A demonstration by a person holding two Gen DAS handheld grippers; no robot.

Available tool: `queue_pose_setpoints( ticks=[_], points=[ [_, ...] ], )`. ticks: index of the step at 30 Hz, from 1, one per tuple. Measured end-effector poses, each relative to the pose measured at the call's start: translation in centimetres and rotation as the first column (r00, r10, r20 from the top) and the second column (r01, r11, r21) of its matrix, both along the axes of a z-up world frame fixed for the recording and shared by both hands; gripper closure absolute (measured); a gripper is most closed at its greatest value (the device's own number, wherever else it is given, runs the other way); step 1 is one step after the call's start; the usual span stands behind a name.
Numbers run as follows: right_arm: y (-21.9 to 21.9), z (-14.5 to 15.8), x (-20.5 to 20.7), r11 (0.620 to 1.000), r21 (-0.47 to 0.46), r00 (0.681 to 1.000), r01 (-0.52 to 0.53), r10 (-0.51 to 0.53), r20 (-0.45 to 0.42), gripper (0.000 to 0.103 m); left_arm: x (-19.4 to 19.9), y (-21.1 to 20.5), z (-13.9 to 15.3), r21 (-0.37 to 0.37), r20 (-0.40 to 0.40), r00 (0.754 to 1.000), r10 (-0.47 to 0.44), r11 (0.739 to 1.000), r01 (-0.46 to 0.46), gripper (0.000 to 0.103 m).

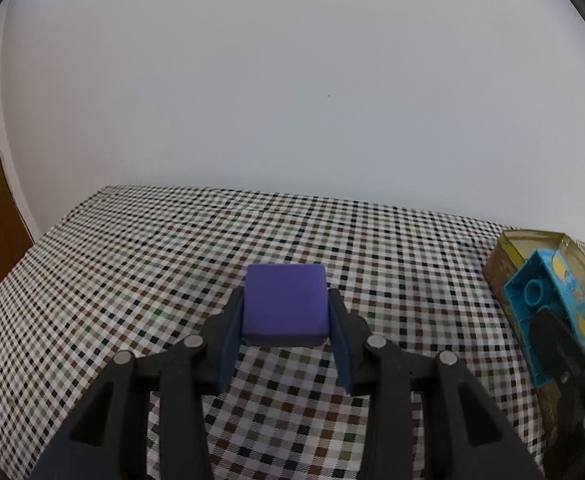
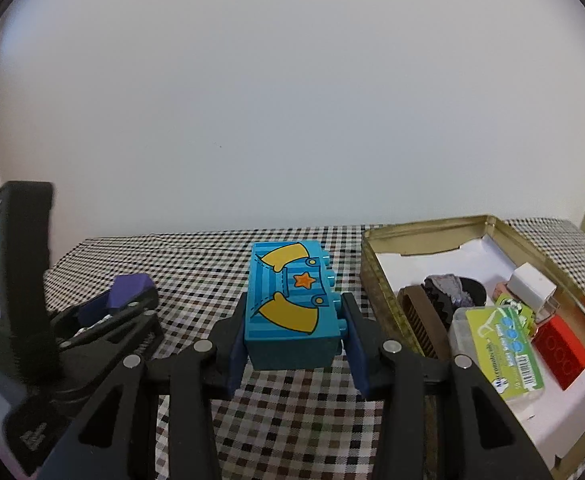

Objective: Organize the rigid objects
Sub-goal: 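Carry the blue brick and purple cube toward the gold tray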

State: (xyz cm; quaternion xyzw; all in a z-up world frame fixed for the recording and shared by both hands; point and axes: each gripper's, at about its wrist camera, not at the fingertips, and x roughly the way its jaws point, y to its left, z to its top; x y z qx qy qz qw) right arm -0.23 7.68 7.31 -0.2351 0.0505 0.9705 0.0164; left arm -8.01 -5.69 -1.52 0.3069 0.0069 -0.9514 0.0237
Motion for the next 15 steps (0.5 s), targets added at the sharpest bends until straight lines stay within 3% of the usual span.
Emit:
queue_pose_setpoints(
  ticks=[15],
  points=[
    [1.8,1.1,2.5,0.997,-0.008,0.995,-0.08,0.079,-0.066,0.058,0.8,1.7,0.7,-0.024,-0.04,0.999,-0.031,0.999,0.03,0.065]
  ],
)
